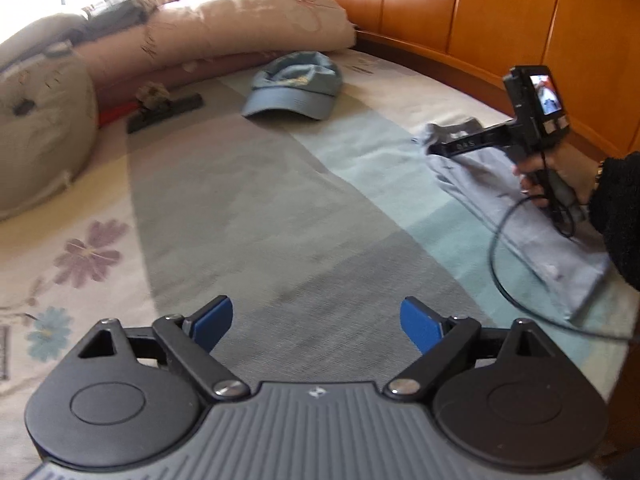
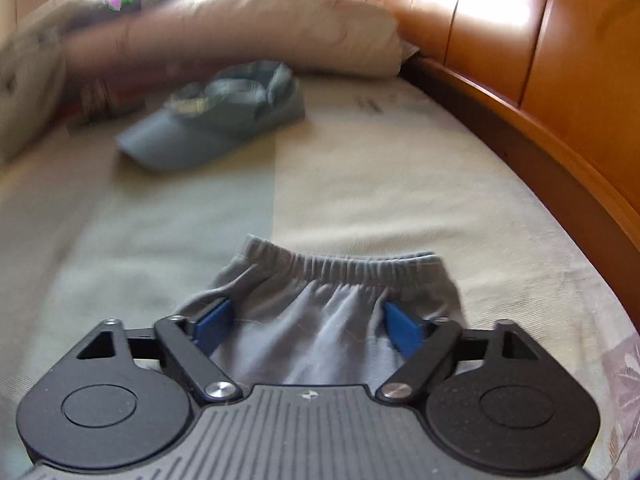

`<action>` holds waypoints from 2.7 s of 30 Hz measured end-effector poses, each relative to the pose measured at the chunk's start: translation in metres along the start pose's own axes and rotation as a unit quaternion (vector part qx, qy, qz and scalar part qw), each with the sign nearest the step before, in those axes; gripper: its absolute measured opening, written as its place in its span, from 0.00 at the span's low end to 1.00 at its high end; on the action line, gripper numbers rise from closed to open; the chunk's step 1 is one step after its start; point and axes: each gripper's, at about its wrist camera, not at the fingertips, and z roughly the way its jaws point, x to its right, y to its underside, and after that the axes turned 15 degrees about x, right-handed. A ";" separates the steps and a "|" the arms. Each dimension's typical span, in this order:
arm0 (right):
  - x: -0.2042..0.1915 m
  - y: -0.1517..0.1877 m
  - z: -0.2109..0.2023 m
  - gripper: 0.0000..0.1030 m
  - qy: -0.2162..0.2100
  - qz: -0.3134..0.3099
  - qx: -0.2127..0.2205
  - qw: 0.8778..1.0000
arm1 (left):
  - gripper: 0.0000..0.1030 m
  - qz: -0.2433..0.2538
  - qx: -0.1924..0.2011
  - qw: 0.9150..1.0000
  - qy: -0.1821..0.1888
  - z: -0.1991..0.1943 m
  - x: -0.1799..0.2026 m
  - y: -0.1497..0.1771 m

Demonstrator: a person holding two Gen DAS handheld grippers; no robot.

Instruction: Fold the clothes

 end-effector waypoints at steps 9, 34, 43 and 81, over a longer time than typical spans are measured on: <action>-0.027 -0.003 -0.079 0.96 -0.084 0.031 0.019 0.996 | 0.95 0.001 0.018 1.000 -0.023 -0.009 -0.011 0.002; -0.067 0.064 -0.223 1.00 0.028 0.239 -0.049 0.969 | 0.95 -0.020 0.019 0.995 0.096 -0.013 -0.039 0.019; -0.106 0.066 -0.259 1.00 0.080 0.253 -0.077 0.961 | 0.95 0.018 0.019 0.990 0.139 -0.015 -0.036 0.024; -0.079 0.077 -0.307 1.00 0.092 0.209 -0.095 0.969 | 0.95 0.068 -0.033 0.985 0.158 -0.006 0.089 -0.020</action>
